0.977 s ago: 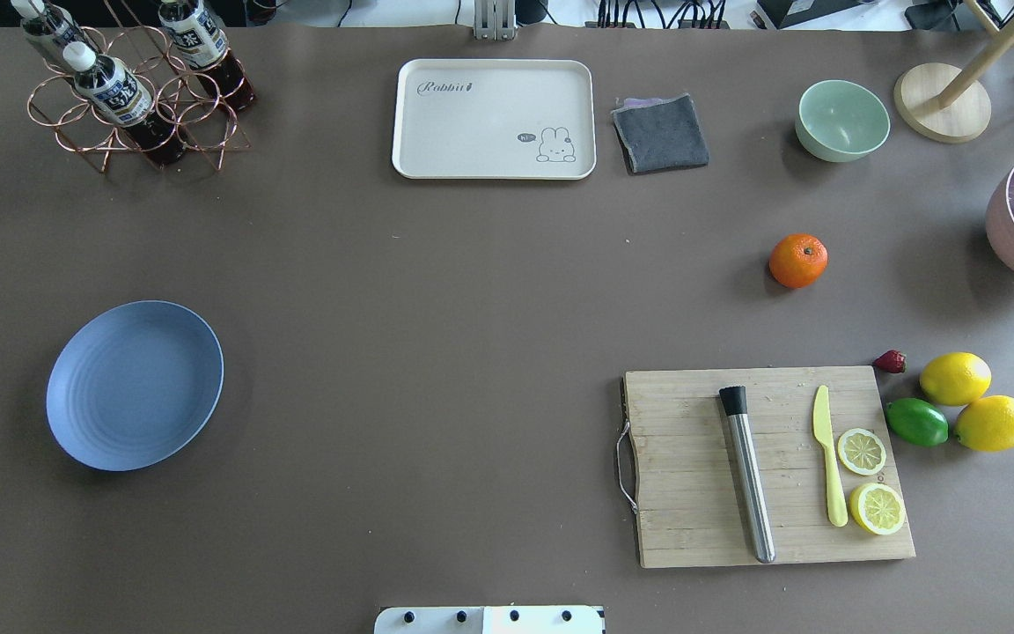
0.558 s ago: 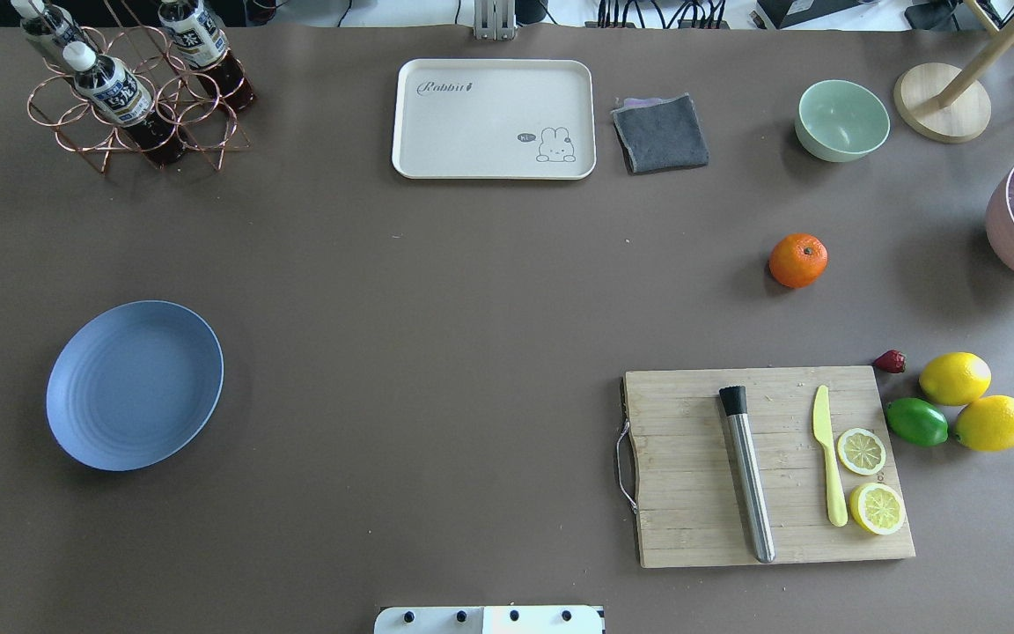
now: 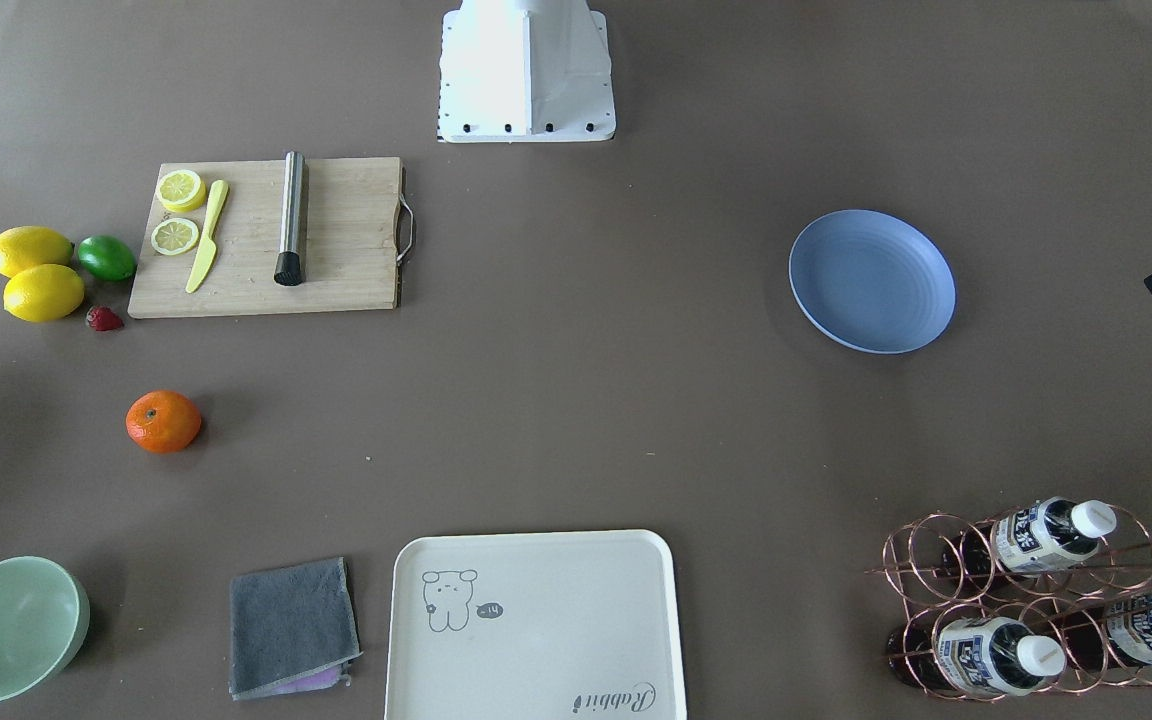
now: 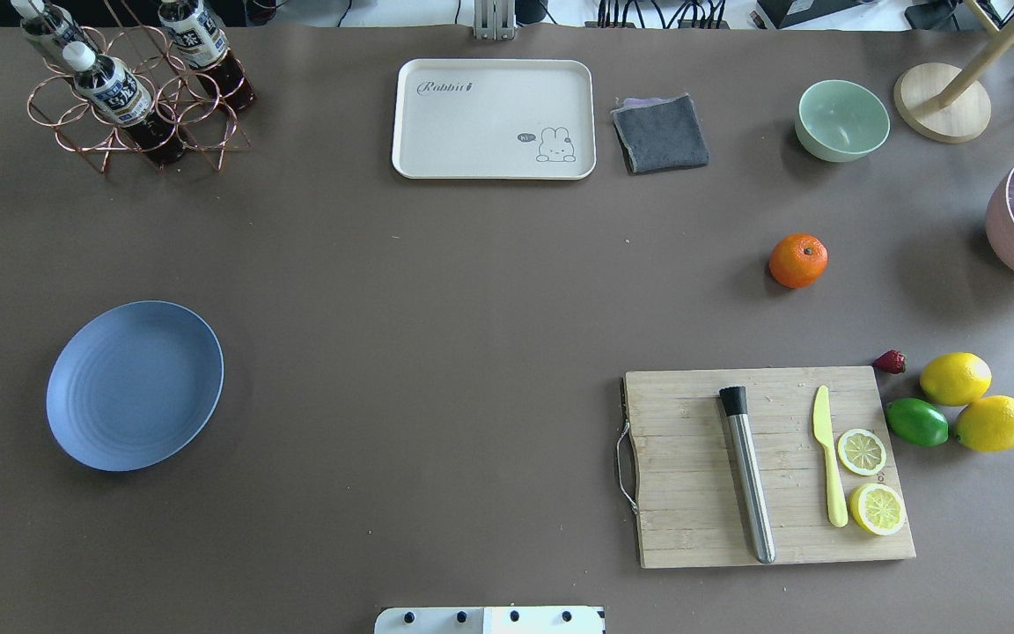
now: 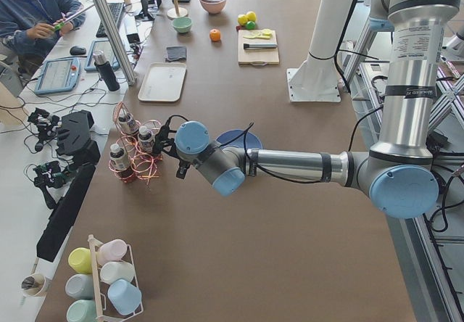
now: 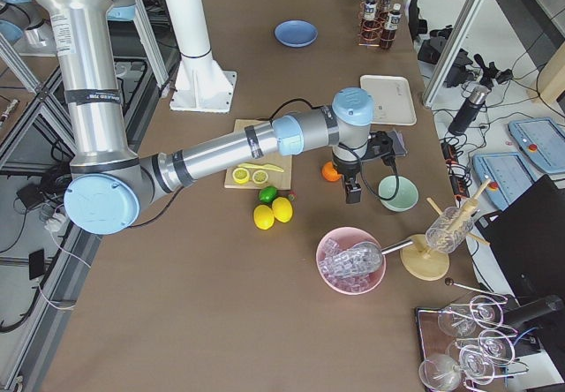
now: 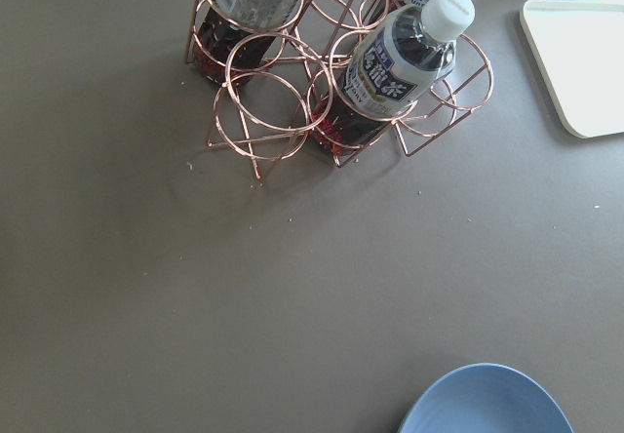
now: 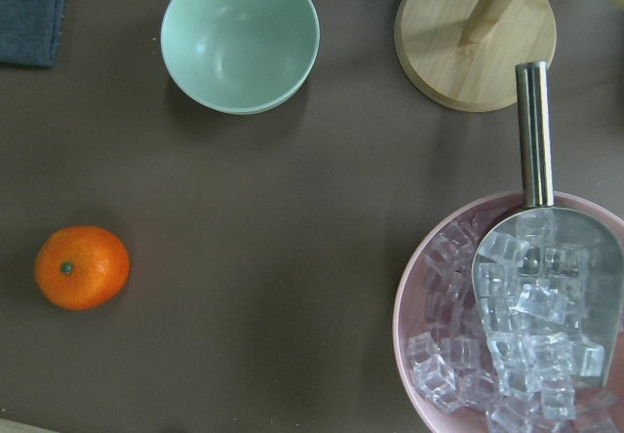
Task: Pick orange to plate
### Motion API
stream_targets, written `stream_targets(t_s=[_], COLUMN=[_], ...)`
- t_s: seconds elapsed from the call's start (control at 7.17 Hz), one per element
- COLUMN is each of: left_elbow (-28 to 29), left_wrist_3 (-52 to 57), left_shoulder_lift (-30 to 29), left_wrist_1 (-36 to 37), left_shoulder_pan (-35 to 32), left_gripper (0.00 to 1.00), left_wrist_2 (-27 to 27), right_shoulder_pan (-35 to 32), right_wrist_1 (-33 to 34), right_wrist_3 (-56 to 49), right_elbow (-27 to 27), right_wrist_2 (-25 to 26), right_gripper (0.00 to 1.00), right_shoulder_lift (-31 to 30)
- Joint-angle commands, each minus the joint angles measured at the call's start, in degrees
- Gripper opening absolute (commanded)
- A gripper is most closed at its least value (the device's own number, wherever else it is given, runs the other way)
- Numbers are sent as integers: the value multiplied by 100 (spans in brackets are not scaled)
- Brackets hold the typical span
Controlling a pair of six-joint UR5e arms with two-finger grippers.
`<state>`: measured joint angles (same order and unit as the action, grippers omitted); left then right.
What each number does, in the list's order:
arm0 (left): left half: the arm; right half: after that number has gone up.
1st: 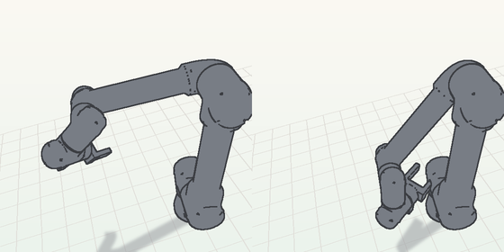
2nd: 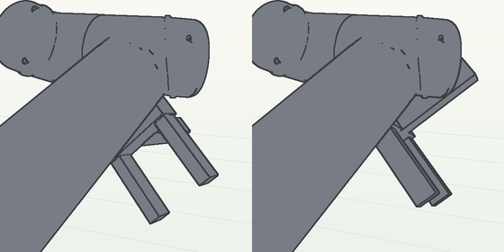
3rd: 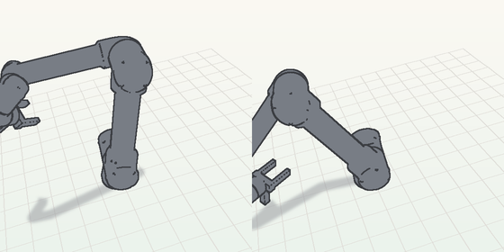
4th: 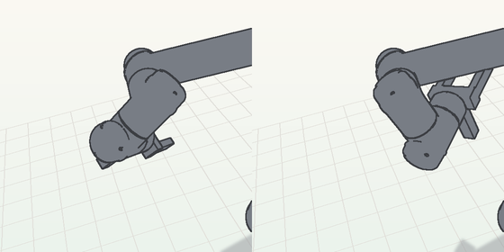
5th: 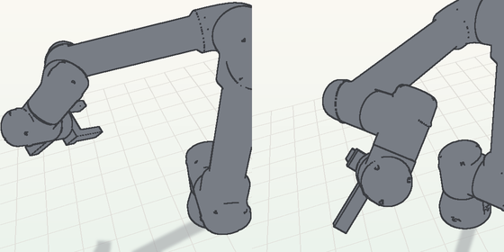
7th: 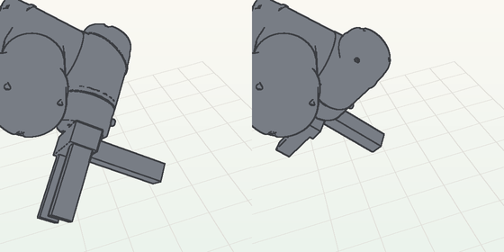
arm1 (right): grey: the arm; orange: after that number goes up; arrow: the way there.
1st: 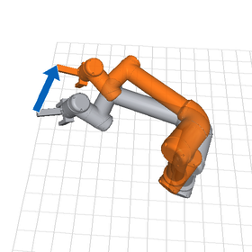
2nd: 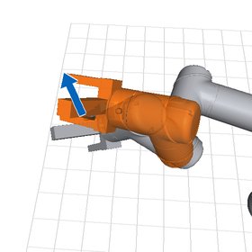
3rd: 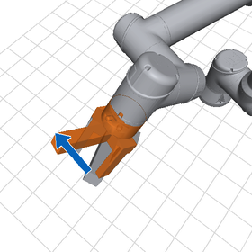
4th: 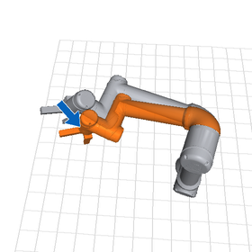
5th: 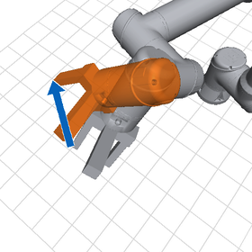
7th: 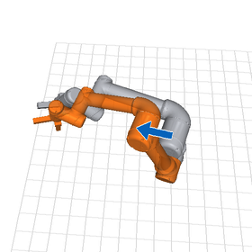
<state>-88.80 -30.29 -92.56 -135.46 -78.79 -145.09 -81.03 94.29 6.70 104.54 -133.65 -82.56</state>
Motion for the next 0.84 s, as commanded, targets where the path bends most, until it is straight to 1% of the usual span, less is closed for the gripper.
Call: stream_targets(t_s=[0.0,0.14,0.28,0.42,0.56,0.7], left_elbow=[-58,-163,-138,-121,-103,-85], left_wrist_3=[-949,-1214,-1408,-1575,-1925,-2285], left_shoulder_lift=[1,332,596,895,1176,1231], left_wrist_1=[-183,-400,-794,-1216,-1742,-2104], left_shoulder_pan=[1178,1608,2038,2417,2873,3330], left_gripper=[98,98,98,98,97,97], left_wrist_2=[1330,1595,1937,2027,2289,2588], right_shoulder_pan=[823,991,1037,1081,1168,1204], right_wrist_1=[2,-7,-7,-7,-7,-7], right_wrist_3=[1197,1480,1492,1605,1815,1861], right_elbow=[268,339,383,488,602,699], right_wrist_2=[872,902,885,868,867,867], right_gripper=[100,100,100,100,100,100], right_shoulder_lift=[91,100,82,73,56,56])
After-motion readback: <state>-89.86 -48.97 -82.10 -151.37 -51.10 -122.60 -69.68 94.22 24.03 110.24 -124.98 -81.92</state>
